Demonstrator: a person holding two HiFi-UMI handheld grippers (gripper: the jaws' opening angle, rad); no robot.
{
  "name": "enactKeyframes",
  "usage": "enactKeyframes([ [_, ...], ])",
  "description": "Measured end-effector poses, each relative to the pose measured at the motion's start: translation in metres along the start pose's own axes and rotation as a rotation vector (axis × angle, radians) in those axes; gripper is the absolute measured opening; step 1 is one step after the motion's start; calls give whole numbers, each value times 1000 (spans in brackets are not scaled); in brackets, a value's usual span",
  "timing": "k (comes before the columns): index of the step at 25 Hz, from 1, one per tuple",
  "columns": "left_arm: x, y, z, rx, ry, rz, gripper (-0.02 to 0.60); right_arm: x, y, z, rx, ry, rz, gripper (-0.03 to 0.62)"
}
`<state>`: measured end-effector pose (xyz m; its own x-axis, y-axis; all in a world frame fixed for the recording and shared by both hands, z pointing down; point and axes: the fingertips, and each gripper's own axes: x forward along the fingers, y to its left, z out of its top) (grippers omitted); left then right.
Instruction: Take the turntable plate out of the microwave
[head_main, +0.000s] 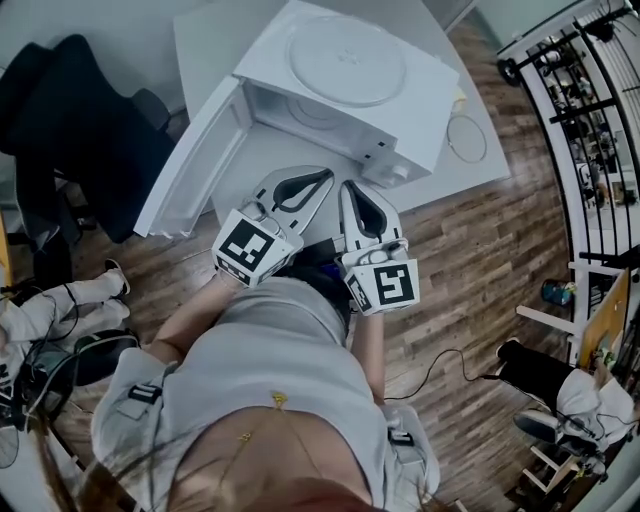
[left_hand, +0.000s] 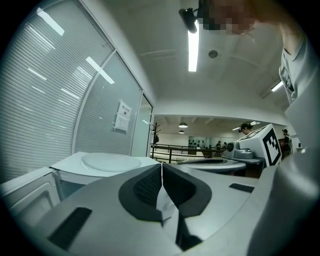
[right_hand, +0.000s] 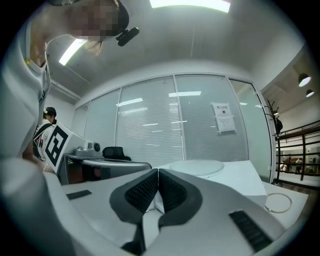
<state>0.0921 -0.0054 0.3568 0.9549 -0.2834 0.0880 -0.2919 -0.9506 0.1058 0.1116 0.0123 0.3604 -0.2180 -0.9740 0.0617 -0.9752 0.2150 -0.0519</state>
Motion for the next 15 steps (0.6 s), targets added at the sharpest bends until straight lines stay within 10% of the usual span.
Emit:
enactKeyframes([
  [15, -18, -1, 61, 38, -106, -60, 32, 5, 12, 60, -44, -118, 12, 17],
])
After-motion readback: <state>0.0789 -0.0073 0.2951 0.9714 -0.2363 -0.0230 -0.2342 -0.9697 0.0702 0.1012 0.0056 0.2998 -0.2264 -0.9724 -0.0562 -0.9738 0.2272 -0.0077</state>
